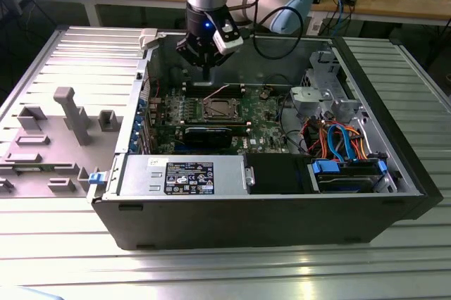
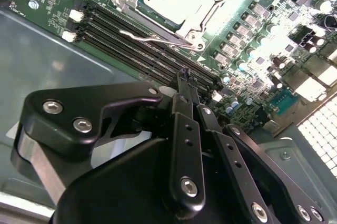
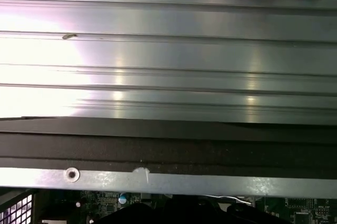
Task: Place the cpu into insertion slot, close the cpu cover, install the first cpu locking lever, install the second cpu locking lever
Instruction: 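Install the first cpu locking lever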
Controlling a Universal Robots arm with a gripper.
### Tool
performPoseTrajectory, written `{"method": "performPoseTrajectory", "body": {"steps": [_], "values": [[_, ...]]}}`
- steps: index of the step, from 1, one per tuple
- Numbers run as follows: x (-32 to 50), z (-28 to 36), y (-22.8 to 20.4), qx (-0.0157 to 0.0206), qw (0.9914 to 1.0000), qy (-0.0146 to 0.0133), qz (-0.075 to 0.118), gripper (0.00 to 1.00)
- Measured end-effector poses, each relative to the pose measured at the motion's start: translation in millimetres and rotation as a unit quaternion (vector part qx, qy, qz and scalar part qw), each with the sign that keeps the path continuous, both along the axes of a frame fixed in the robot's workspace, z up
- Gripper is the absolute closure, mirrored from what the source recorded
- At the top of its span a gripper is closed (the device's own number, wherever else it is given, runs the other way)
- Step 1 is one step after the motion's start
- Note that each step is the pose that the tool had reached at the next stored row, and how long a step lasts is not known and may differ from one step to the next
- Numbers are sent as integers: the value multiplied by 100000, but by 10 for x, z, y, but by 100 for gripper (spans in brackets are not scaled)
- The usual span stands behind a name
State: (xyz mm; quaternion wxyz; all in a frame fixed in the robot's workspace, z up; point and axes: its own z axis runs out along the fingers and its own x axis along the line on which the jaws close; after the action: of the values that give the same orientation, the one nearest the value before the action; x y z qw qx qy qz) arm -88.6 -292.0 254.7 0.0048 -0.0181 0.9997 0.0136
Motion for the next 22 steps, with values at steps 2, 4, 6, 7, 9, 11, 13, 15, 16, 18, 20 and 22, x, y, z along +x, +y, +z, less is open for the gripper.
{"method": "performPoseTrajectory", "body": {"steps": [2,4,6,7,9,11,13,15,16,18,20,22], "values": [[17,-1,5,-4,100000,3,2,89],[26,-1,6,1,100000,-1,3,89],[42,-1,6,-1,100000,1,0,89],[48,-1,6,-3,100000,2,0,89],[61,-1,6,0,100000,-3,1,89],[70,-2,6,3,100000,-4,-1,89],[75,-3,6,4,100000,-3,-3,89],[76,-4,6,-4,100000,2,4,89],[76,-6,5,-4,100000,4,4,89],[77,-11,-2,6,100000,-7,14,89],[77,-16,-12,1,100000,-3,5,89],[77,-21,-25,3,100000,-2,4,89]]}}
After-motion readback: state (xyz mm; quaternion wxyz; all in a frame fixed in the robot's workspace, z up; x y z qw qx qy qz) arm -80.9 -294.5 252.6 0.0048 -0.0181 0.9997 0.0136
